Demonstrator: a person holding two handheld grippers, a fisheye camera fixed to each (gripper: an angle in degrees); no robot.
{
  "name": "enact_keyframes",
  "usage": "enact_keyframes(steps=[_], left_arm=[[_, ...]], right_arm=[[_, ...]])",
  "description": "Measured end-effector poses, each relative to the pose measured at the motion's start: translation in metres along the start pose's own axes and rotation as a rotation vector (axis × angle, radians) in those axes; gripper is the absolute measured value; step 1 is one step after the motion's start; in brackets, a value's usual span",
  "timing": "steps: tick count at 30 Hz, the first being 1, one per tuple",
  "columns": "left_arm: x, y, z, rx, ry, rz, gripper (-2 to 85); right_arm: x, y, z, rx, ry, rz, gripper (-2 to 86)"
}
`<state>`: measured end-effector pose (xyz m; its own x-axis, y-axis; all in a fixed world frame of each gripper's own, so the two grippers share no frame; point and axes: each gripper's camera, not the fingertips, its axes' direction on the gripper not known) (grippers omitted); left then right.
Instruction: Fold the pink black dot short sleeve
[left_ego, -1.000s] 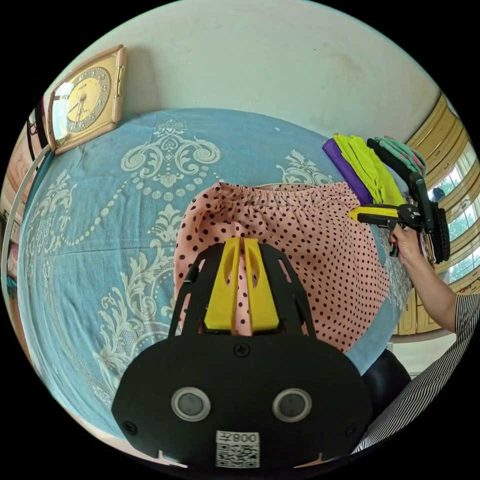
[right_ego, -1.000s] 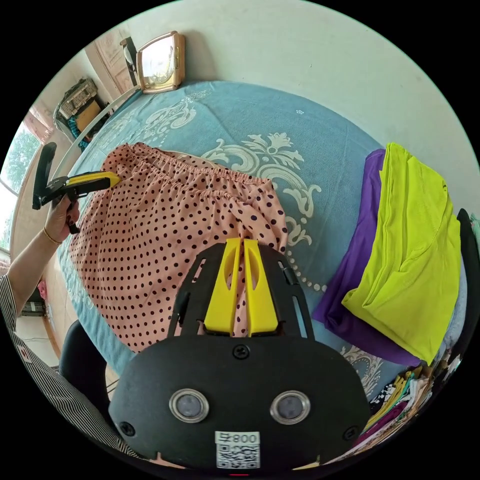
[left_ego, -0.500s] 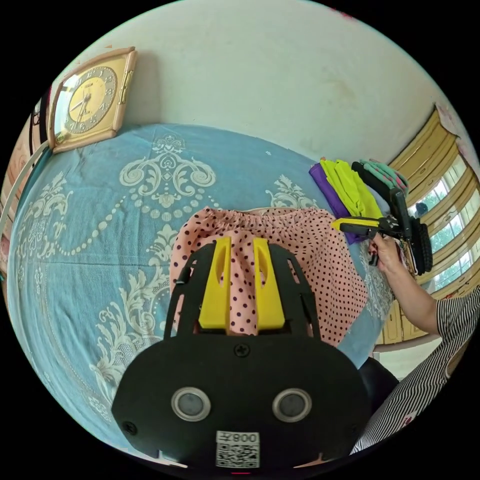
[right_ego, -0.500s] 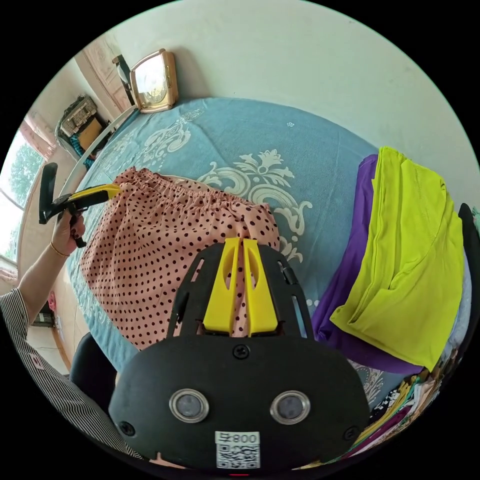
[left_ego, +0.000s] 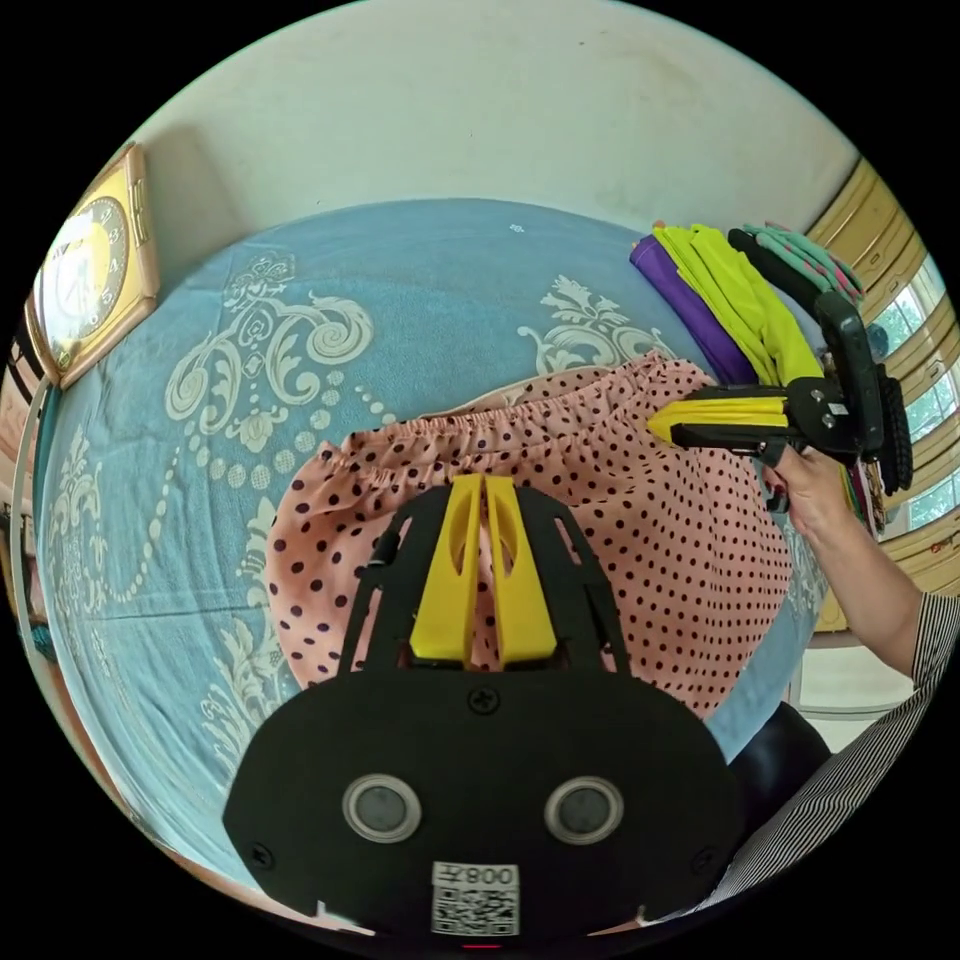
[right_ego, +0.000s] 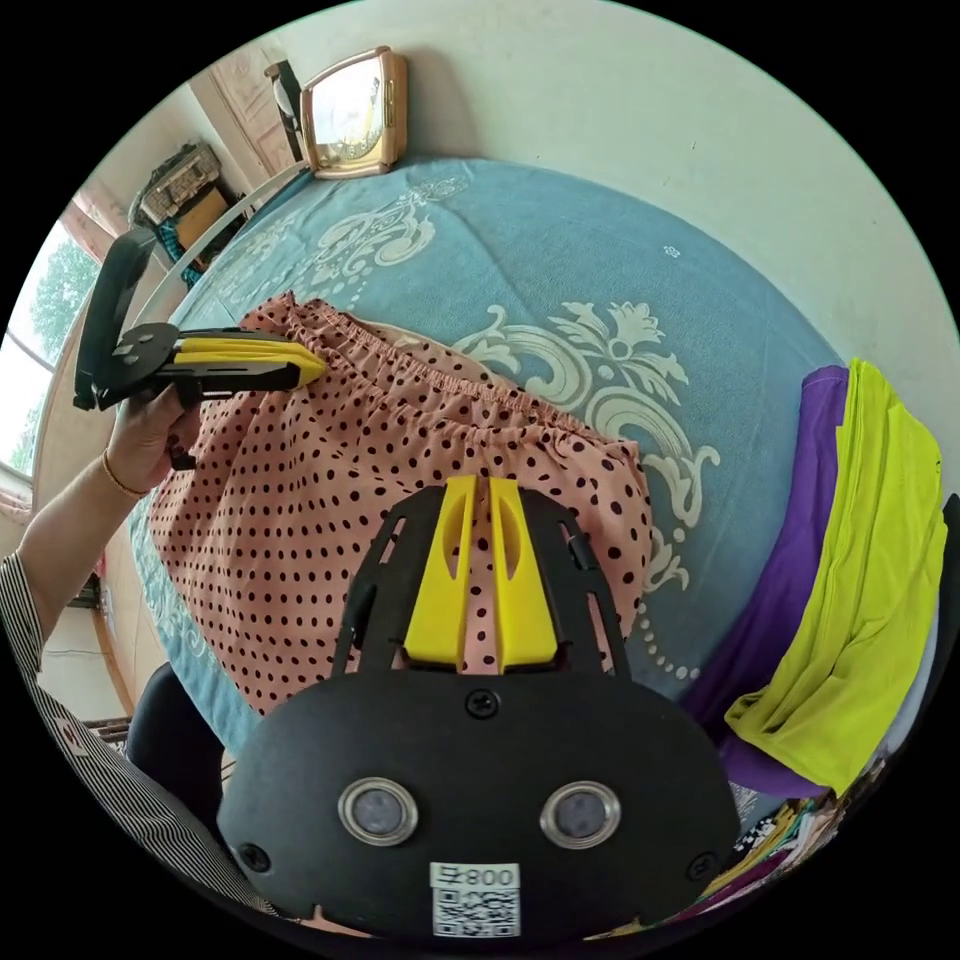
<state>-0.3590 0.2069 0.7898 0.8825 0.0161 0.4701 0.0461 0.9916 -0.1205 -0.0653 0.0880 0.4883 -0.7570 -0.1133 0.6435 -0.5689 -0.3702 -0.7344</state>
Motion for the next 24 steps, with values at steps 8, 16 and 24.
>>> enact_keyframes(steps=[8,16,24], left_arm=[[-0.010,0.008,-0.057,0.167,0.026,-0.033,0.9],[-0.032,0.016,-0.056,0.084,0.006,-0.115,2.5],[-0.050,0.070,-0.111,0.175,-0.060,-0.175,1.2]], right_arm=[[0.006,0.031,-0.050,0.200,-0.015,0.028,0.3],[0.026,0.029,-0.013,0.069,-0.064,0.087,0.0],[0.033,0.105,-0.063,0.266,-0.080,0.115,0.1]])
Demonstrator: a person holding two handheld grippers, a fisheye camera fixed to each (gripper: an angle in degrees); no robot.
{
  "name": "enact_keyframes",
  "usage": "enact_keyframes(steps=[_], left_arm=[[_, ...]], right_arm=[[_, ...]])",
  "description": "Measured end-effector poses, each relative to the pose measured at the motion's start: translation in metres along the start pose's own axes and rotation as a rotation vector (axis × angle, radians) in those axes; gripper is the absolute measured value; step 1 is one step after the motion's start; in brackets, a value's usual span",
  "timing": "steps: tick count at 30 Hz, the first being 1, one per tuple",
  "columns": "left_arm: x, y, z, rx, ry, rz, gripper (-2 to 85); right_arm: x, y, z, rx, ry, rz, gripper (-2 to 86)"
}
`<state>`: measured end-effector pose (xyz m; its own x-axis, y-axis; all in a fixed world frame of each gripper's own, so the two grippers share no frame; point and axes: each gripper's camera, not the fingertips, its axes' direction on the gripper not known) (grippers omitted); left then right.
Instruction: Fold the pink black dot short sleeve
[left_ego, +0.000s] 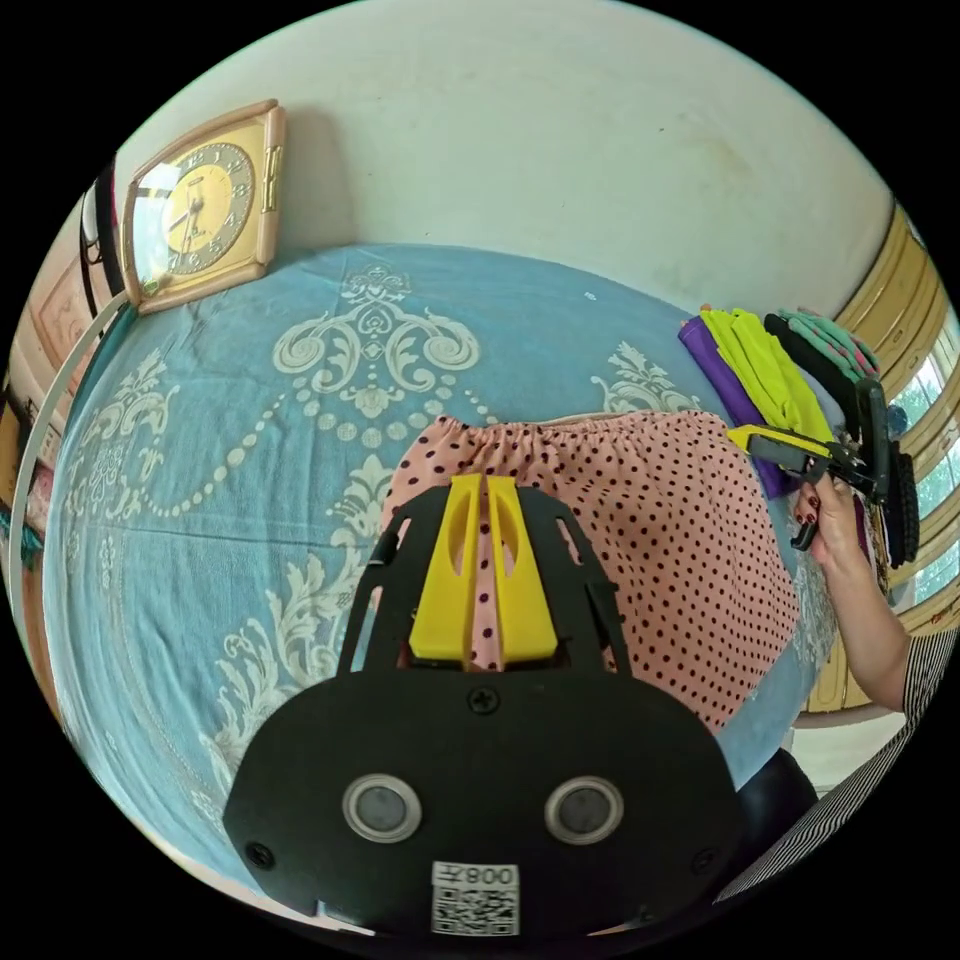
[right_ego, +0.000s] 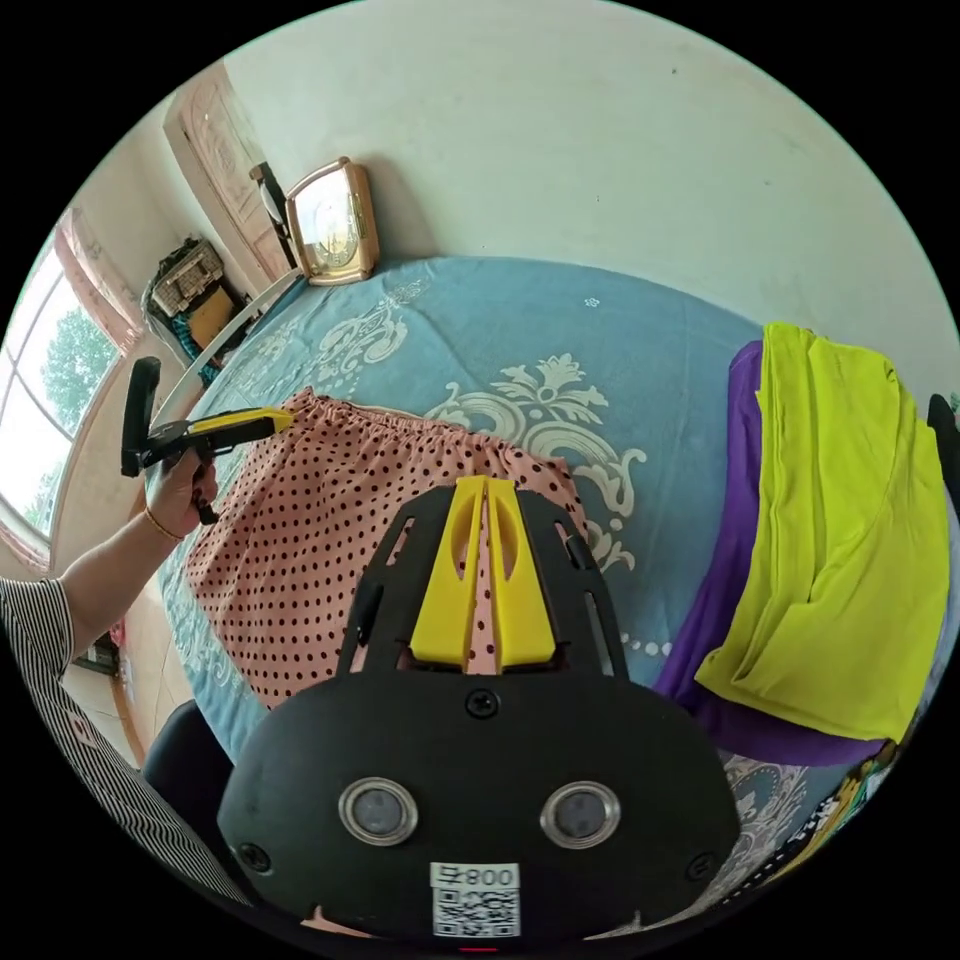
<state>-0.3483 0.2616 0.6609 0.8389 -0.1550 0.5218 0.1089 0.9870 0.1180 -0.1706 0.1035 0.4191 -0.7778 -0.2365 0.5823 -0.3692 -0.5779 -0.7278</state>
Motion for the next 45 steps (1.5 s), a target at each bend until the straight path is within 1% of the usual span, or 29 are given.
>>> enact_keyframes(steps=[3,5,9,14,18,20,22,24,26,28,29,31,33,36,37,40,44,45], left_arm=[[-0.017,0.001,0.004,-0.062,-0.013,-0.065,0.6],[-0.023,0.001,-0.001,-0.064,0.005,-0.087,0.4],[-0.024,0.003,-0.019,-0.049,0.022,-0.111,0.3],[-0.018,0.028,-0.085,0.069,0.122,-0.122,0.3],[-0.011,0.066,-0.127,0.101,0.190,-0.161,0.3],[-0.002,0.096,-0.148,0.078,0.180,-0.186,0.3],[0.006,0.116,-0.159,0.032,0.153,-0.193,0.3],[0.014,0.130,-0.165,-0.014,0.126,-0.205,0.3],[0.023,0.139,-0.163,-0.103,0.079,-0.204,0.4],[0.032,0.137,-0.160,-0.171,0.063,-0.161,0.4],[0.035,0.135,-0.167,-0.158,0.060,-0.176,0.4],[0.041,0.127,-0.178,-0.187,0.062,-0.185,0.4],[0.055,0.122,-0.200,-0.142,0.026,-0.156,0.6],[0.089,0.115,-0.230,-0.106,0.058,-0.068,1.1],[0.106,0.114,-0.237,-0.100,0.093,-0.021,1.5],[0.160,0.111,-0.241,-0.129,0.158,0.114,2.9],[0.245,0.103,-0.238,-0.178,0.221,0.304,5.6],[0.257,0.101,-0.237,-0.181,0.234,0.331,5.9]], right_arm=[[0.020,0.018,0.007,-0.024,0.050,0.061,0.1],[0.037,0.022,0.026,-0.104,0.061,0.115,0.1],[0.046,0.030,0.032,-0.115,0.039,0.135,0.1],[0.033,0.064,-0.010,-0.044,0.017,0.107,0.2],[0.027,0.118,-0.053,0.000,-0.034,0.125,0.1],[0.021,0.168,-0.076,-0.001,-0.115,0.144,0.1],[0.012,0.205,-0.087,-0.027,-0.145,0.158,0.1],[0.001,0.240,-0.088,-0.076,-0.132,0.172,0.2],[-0.012,0.273,-0.076,-0.151,-0.093,0.173,0.2],[-0.016,0.285,-0.058,-0.215,-0.045,0.162,0.3],[-0.017,0.290,-0.044,-0.263,-0.007,0.152,0.4],[-0.017,0.294,-0.041,-0.240,0.005,0.156,0.6],[-0.013,0.297,-0.040,-0.265,-0.007,0.181,1.0],[-0.008,0.313,-0.067,-0.184,-0.011,0.206,2.8],[-0.002,0.325,-0.078,-0.146,-0.023,0.238,4.2],[0.028,0.361,-0.087,-0.083,-0.107,0.362,7.8],[0.064,0.397,-0.062,-0.102,-0.268,0.512,9.0],[0.067,0.402,-0.059,-0.104,-0.280,0.527,8.9]])
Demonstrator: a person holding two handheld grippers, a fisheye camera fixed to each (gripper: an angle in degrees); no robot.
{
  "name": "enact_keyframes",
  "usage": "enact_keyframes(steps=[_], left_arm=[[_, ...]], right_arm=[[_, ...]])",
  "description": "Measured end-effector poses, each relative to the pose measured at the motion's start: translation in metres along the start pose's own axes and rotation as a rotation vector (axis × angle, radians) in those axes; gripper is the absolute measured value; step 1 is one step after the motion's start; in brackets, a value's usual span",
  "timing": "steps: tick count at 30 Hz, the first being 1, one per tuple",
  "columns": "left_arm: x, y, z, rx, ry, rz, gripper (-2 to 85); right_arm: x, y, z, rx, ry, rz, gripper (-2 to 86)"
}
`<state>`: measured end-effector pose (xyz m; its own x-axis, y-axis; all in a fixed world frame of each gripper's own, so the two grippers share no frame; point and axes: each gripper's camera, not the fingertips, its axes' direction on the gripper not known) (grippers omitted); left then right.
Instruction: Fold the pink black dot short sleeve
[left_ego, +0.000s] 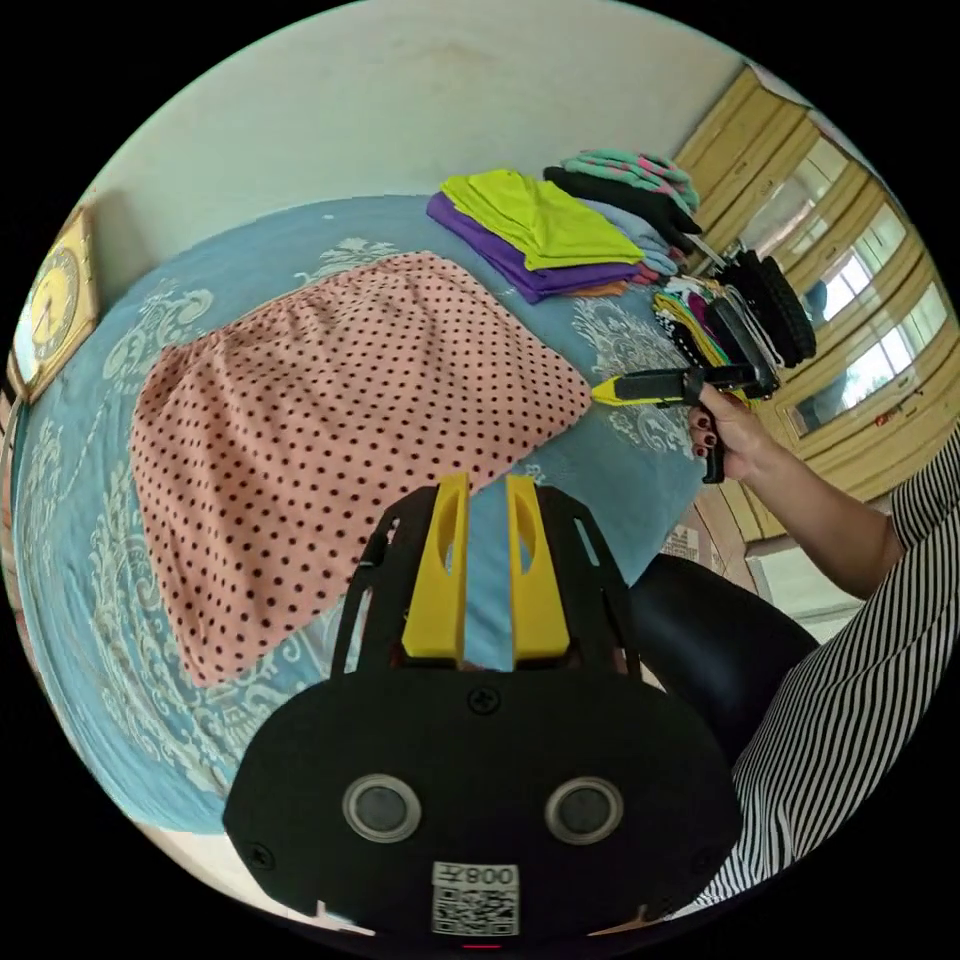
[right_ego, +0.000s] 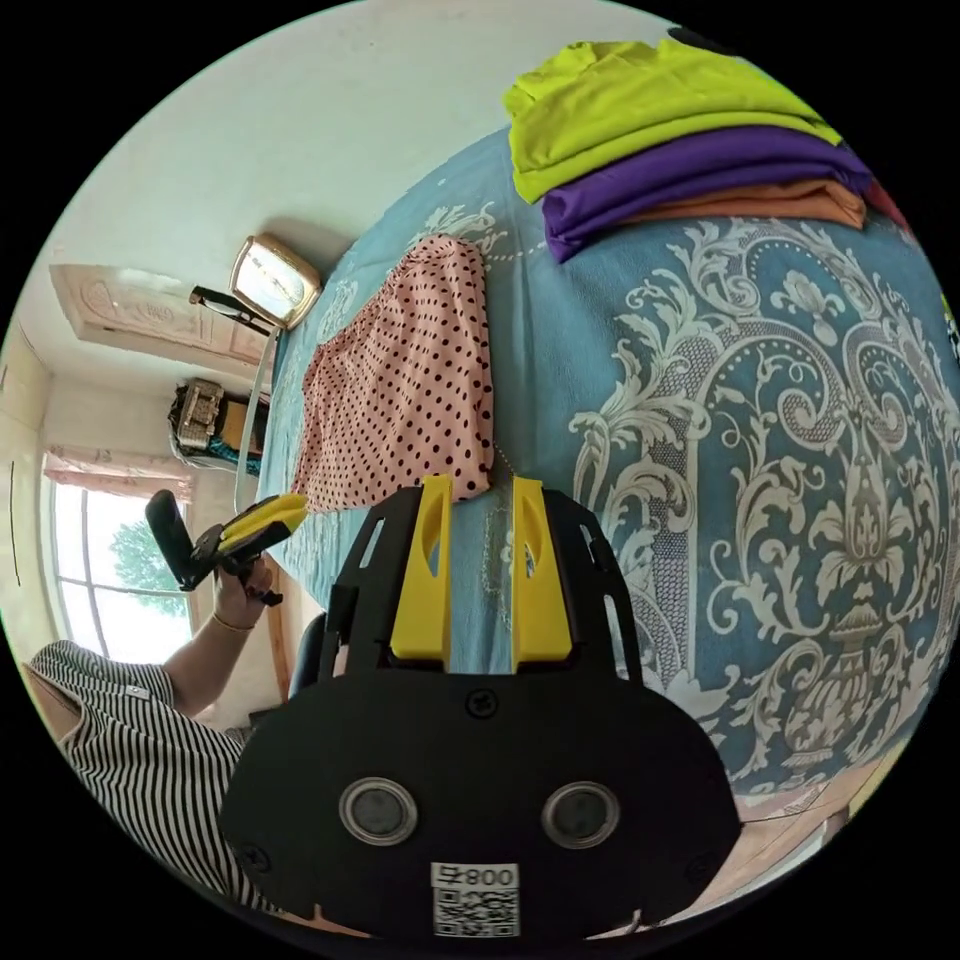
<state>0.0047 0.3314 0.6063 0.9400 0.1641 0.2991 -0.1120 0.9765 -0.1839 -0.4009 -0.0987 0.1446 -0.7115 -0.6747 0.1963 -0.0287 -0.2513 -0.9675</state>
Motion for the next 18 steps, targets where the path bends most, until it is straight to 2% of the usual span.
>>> enact_keyframes(steps=[5,10,15,18], left_arm=[[0.084,-0.049,0.012,-0.011,0.007,0.229,8.2],[0.136,-0.084,0.024,-0.036,-0.012,0.356,9.1],[0.169,-0.107,0.035,-0.077,-0.080,0.399,7.8],[0.176,-0.114,0.030,-0.069,-0.126,0.352,3.5]], right_arm=[[0.038,0.011,0.013,0.002,-0.103,0.068,3.9],[0.060,0.016,0.018,0.004,-0.242,0.066,1.0],[0.063,0.018,0.018,0.020,-0.360,0.031,0.7],[0.058,0.015,0.019,0.020,-0.407,-0.010,1.1]])
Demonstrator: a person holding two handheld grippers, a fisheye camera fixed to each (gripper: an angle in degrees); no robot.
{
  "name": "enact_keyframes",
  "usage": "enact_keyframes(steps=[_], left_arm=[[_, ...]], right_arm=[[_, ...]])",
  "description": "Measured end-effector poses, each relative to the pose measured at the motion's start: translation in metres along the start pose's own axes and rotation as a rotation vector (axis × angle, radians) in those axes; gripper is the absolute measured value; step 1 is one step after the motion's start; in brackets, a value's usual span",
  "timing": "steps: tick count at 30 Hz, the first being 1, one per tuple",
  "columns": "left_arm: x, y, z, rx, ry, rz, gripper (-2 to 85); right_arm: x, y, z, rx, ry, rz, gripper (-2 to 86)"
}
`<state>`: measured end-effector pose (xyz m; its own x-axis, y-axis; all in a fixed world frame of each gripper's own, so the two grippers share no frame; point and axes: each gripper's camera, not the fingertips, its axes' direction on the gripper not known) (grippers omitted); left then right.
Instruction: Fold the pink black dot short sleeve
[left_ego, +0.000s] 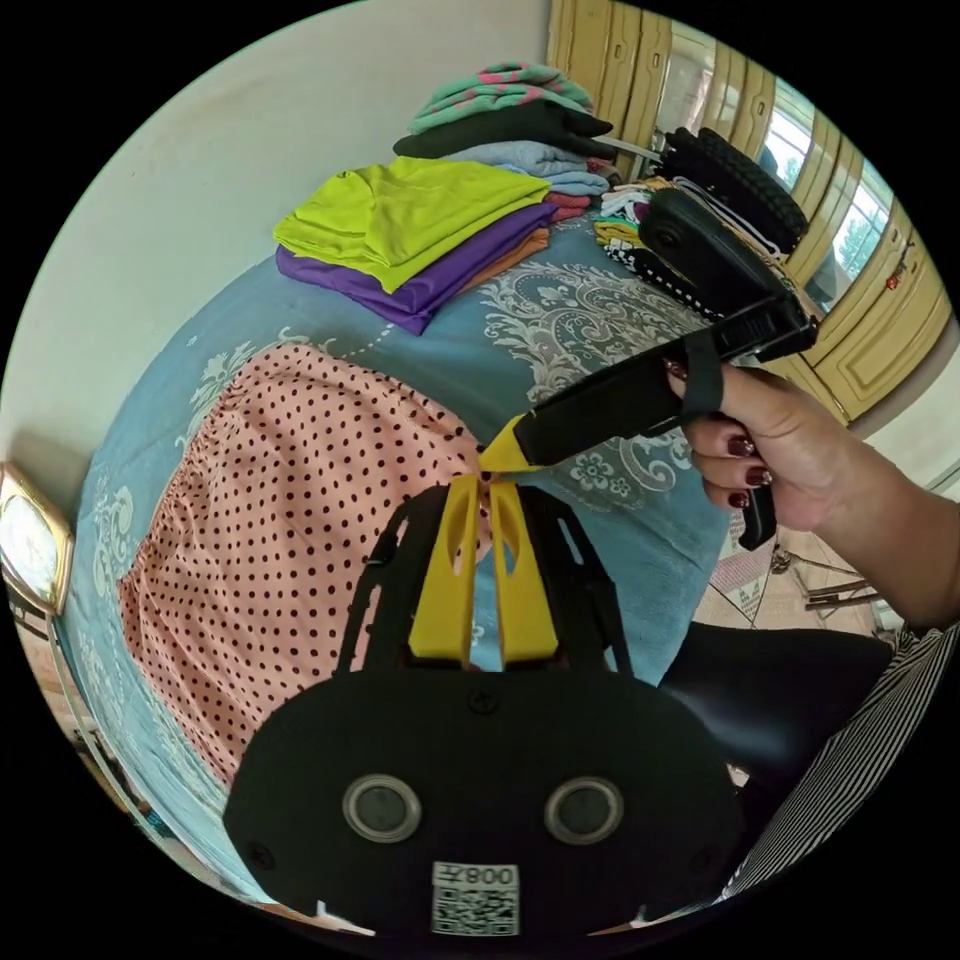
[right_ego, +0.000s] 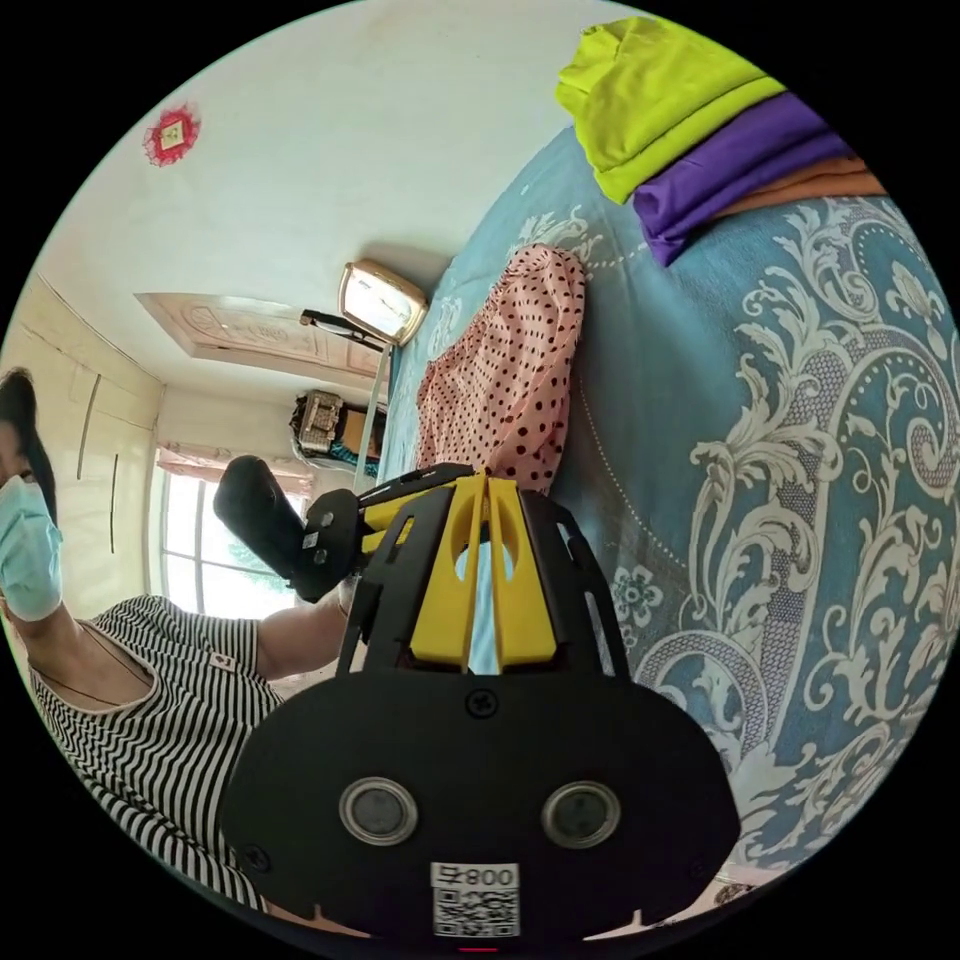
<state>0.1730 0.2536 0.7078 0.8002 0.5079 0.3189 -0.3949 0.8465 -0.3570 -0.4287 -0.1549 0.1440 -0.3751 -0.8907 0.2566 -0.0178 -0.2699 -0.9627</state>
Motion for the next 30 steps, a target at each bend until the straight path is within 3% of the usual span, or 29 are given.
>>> enact_keyframes(steps=[6,16,22,30], left_arm=[[-0.007,0.011,-0.031,0.078,0.043,-0.105,2.0],[0.006,0.021,-0.047,0.112,0.065,-0.119,1.7],[0.010,0.028,-0.047,0.122,0.083,-0.111,1.7],[0.018,0.043,-0.045,0.128,0.109,-0.088,1.7]], right_arm=[[0.015,-0.012,-0.014,0.085,0.032,-0.018,6.5],[0.051,-0.124,0.028,0.094,0.018,0.072,11.3],[0.044,-0.176,0.062,0.067,0.046,0.086,9.9],[0.025,-0.210,0.082,0.011,0.158,0.088,1.7]])
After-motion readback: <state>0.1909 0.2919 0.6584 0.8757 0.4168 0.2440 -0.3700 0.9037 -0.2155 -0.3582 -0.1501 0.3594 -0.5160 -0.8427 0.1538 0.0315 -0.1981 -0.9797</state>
